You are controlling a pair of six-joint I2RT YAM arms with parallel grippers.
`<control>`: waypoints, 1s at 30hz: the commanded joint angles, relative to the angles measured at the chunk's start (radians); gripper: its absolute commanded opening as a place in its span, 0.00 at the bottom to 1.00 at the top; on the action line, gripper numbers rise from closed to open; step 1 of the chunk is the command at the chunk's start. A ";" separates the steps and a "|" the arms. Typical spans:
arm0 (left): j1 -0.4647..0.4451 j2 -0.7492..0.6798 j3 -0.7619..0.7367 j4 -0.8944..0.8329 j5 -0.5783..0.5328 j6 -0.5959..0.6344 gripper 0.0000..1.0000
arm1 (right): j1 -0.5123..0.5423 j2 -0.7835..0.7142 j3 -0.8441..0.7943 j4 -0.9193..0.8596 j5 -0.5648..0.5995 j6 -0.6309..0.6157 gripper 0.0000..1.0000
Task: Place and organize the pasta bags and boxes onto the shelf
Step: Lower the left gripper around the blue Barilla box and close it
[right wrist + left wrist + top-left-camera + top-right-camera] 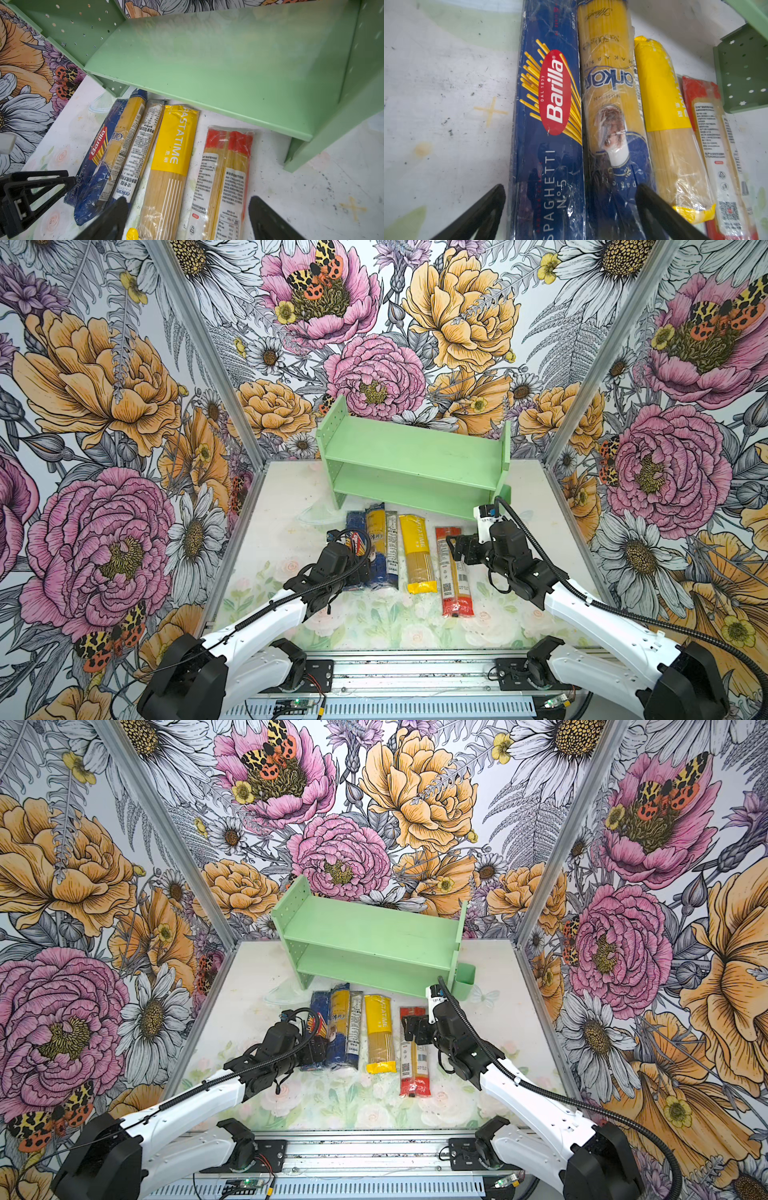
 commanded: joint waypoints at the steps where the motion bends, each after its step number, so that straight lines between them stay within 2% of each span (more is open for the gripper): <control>1: -0.010 0.006 -0.007 -0.047 -0.013 -0.023 0.99 | 0.015 0.005 0.035 0.000 0.041 -0.002 0.93; 8: -0.027 0.042 -0.013 -0.084 -0.055 -0.039 0.99 | 0.026 0.021 0.039 -0.001 0.047 -0.005 0.93; 20: -0.030 0.142 0.016 -0.124 -0.022 -0.057 0.99 | 0.043 0.068 0.058 0.000 0.047 -0.011 0.94; 30: -0.031 0.183 0.034 -0.142 -0.068 -0.062 0.99 | 0.050 0.092 0.062 0.005 0.037 -0.015 0.94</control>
